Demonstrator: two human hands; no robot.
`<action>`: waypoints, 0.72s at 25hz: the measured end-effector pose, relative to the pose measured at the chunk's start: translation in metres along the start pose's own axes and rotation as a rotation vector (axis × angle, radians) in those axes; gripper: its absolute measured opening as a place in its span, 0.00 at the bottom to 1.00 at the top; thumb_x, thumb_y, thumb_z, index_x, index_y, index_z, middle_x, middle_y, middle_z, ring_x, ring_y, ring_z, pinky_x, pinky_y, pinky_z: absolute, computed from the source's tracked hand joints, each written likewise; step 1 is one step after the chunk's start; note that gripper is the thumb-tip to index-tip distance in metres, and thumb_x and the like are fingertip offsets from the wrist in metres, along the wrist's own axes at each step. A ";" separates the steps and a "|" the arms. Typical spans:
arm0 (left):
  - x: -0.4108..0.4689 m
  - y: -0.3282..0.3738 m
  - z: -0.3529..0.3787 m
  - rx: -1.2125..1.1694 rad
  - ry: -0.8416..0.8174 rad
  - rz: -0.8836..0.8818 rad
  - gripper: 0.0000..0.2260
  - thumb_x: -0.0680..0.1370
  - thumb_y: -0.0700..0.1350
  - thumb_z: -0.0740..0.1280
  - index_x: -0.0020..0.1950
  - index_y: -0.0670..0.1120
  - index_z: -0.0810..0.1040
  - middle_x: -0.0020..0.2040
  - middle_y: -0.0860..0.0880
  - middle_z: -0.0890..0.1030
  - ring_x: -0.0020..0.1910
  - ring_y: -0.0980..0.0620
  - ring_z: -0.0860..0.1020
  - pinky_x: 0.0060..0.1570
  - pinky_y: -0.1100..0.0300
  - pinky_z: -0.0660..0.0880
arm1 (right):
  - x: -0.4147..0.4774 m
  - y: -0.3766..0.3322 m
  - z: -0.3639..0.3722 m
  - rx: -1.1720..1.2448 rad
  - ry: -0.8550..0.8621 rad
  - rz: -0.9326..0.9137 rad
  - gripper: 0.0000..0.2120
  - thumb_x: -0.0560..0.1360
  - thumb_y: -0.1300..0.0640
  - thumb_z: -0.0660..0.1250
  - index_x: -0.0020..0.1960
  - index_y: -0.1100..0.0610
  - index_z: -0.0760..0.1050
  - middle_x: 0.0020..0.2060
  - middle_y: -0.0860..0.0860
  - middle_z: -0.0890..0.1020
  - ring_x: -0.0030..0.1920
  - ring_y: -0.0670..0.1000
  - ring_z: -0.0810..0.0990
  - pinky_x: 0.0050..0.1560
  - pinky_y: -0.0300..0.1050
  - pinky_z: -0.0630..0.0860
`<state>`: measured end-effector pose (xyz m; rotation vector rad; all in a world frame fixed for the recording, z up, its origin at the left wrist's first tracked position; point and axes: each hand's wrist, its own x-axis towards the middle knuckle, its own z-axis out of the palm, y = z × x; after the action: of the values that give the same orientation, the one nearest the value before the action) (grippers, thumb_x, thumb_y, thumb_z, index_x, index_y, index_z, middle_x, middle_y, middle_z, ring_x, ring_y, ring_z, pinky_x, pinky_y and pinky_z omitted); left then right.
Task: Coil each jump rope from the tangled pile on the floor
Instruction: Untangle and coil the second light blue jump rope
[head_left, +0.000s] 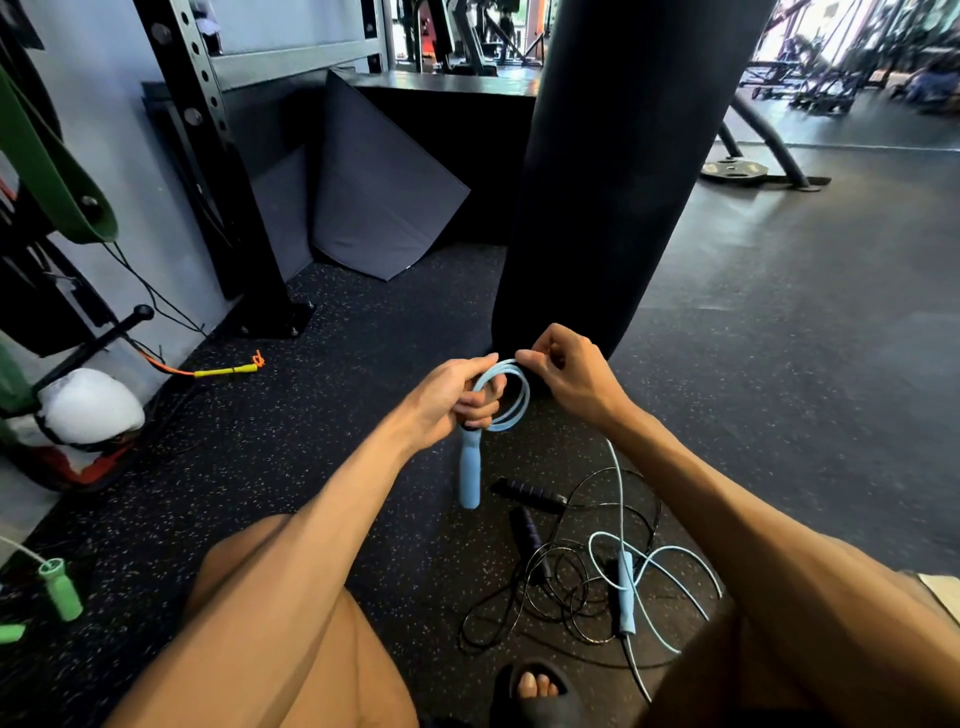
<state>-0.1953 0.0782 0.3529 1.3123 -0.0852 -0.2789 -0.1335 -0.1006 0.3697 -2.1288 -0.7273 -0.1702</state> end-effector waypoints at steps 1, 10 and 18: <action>0.000 0.002 0.000 -0.074 -0.030 -0.007 0.19 0.84 0.50 0.53 0.38 0.43 0.72 0.22 0.54 0.57 0.21 0.57 0.54 0.27 0.60 0.54 | 0.001 0.002 0.001 0.020 -0.011 0.043 0.11 0.78 0.49 0.68 0.44 0.57 0.74 0.32 0.48 0.76 0.31 0.45 0.71 0.31 0.38 0.69; 0.004 0.013 -0.014 -0.715 0.311 0.200 0.18 0.85 0.50 0.52 0.45 0.42 0.74 0.29 0.50 0.71 0.28 0.54 0.72 0.46 0.58 0.72 | -0.020 -0.010 0.006 0.214 -0.485 0.422 0.05 0.83 0.61 0.58 0.51 0.63 0.67 0.41 0.66 0.83 0.37 0.62 0.84 0.46 0.63 0.82; 0.012 0.004 -0.027 -0.477 0.599 0.319 0.17 0.86 0.45 0.48 0.49 0.38 0.72 0.36 0.40 0.84 0.38 0.42 0.84 0.49 0.50 0.80 | -0.030 -0.020 0.029 0.166 -0.738 0.362 0.04 0.82 0.62 0.60 0.55 0.63 0.69 0.33 0.58 0.76 0.28 0.53 0.78 0.28 0.49 0.80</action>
<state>-0.1770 0.1010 0.3483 0.8448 0.2644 0.3551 -0.1732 -0.0827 0.3544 -2.1059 -0.7062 0.8781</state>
